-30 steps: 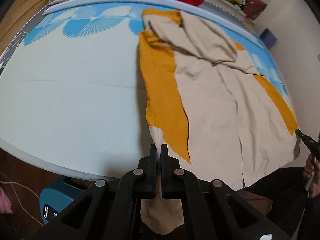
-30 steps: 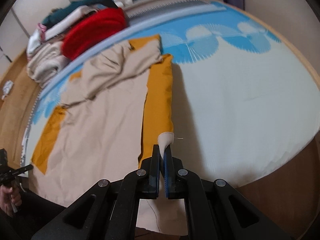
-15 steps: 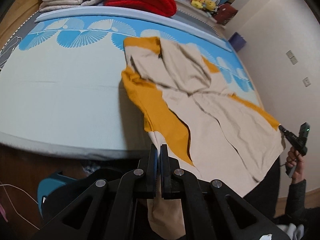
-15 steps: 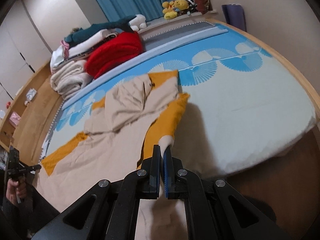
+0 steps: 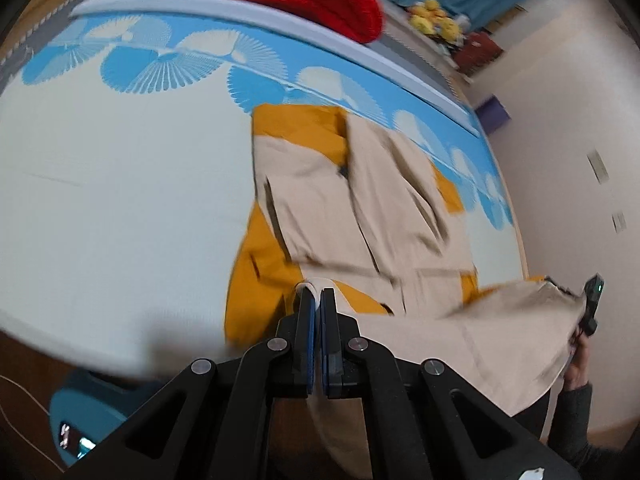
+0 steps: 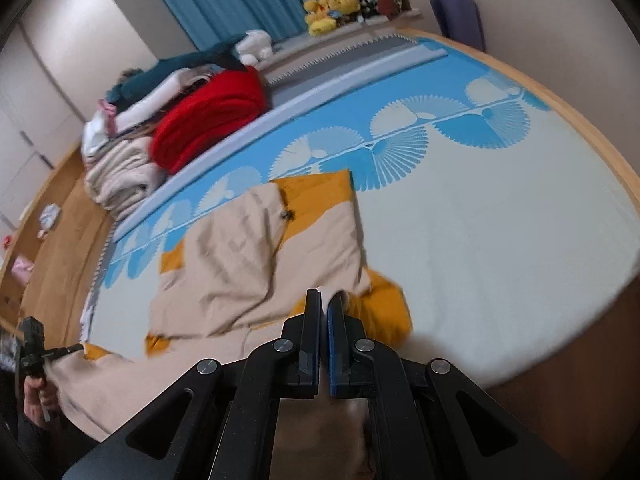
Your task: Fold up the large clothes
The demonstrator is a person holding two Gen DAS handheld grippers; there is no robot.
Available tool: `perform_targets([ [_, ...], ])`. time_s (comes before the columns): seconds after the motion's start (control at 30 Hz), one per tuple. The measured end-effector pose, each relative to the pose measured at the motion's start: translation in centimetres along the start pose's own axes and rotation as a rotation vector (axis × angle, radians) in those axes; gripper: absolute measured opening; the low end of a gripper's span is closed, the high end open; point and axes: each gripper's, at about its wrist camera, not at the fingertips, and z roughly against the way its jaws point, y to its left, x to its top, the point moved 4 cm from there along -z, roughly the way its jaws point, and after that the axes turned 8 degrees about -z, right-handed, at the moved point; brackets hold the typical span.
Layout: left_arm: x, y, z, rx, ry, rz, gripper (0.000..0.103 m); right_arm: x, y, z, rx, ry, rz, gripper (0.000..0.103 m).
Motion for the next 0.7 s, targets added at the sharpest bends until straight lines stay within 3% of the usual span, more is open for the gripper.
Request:
perform_targets([
  [0.1, 4.3, 2.8, -4.7, 0.01, 0.021, 0.073, 0.001, 3.7, 0.5, -5.9, -0.031, 0.024, 0.012, 0.003],
  [0.2, 6.4, 5.0, -8.9, 0.024, 0.059, 0.128, 0.001, 6.0, 0.3, -11.4, -0.073, 0.065, 0.016, 0.003],
  [0.27, 7.2, 5.9, -11.5, 0.067, 0.126, 0.148, 0.001, 6.7, -0.2, -14.9, -0.11, 0.109, 0.008, 0.003],
  [0.47, 9.3, 5.9, -13.4, 0.115, 0.17, 0.097, 0.004, 8.8, -1.1, -20.2, -0.156, 0.211, -0.017, 0.003],
  [0.53, 9.5, 6.9, -13.1, 0.121, 0.173, 0.138, 0.009, 8.9, -1.2, -21.0, -0.159, 0.229, -0.023, 0.003],
  [0.63, 9.8, 8.5, -10.9, 0.12, 0.092, 0.22, 0.008, 9.4, -1.3, -21.0, -0.127, 0.212, -0.066, 0.003],
  [0.7, 9.2, 9.5, -9.4, 0.122, 0.04, 0.273, 0.013, 9.7, -1.6, -20.4, -0.072, 0.171, -0.13, 0.01],
])
